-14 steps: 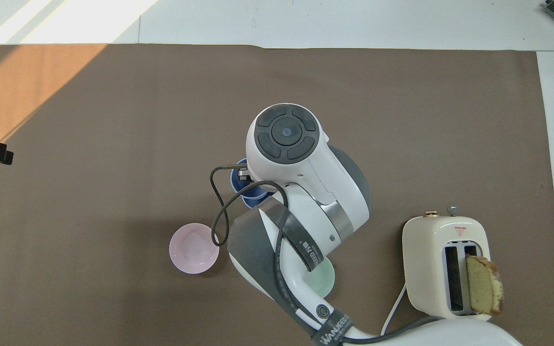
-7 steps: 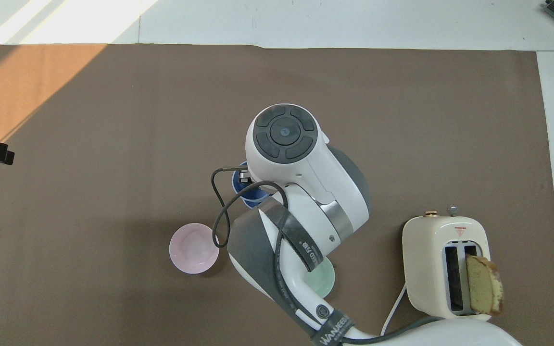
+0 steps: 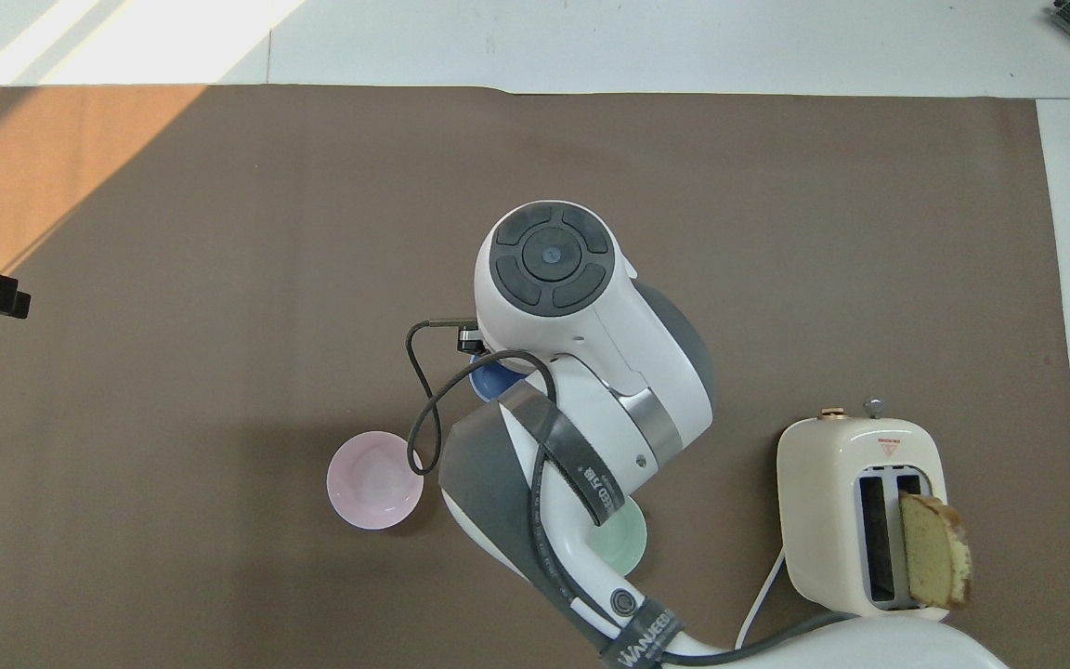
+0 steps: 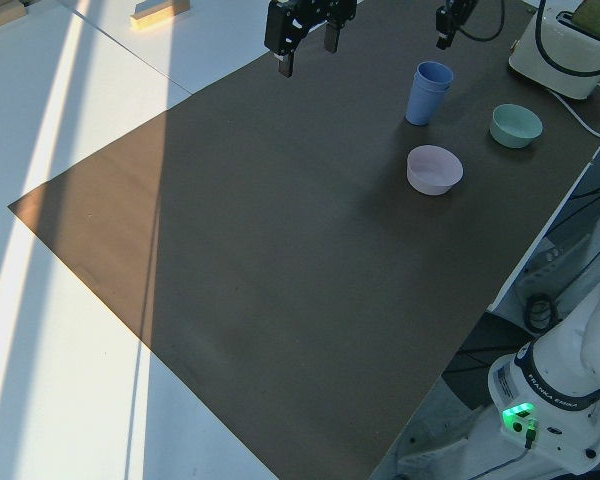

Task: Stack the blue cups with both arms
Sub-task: 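Lower the cup into the first cup and open the right gripper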

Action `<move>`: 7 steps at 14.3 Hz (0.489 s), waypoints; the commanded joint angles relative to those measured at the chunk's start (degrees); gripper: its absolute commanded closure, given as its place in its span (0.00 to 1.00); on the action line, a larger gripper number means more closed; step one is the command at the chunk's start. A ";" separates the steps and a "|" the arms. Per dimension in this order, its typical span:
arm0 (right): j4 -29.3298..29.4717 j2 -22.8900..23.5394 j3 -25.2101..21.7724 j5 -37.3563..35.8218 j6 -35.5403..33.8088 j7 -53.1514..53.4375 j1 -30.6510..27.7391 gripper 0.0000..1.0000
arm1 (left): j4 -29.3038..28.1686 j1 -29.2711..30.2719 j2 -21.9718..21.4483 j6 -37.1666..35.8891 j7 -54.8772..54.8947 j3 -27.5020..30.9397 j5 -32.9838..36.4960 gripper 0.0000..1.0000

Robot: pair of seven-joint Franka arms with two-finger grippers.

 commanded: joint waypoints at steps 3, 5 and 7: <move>-0.36 -1.21 0.06 0.69 -2.77 1.33 -0.34 0.75 | -1.11 0.06 -1.21 -0.38 -0.66 -0.23 0.54 0.00; 2.00 -2.00 -0.47 0.86 -6.46 1.15 -1.39 0.67 | -1.11 -0.02 -1.21 -0.47 -0.66 -0.14 0.54 0.00; 2.36 -3.84 -0.21 0.34 -10.33 0.45 -4.46 0.30 | -1.11 -0.02 -1.21 -0.47 -0.66 -0.23 0.54 0.00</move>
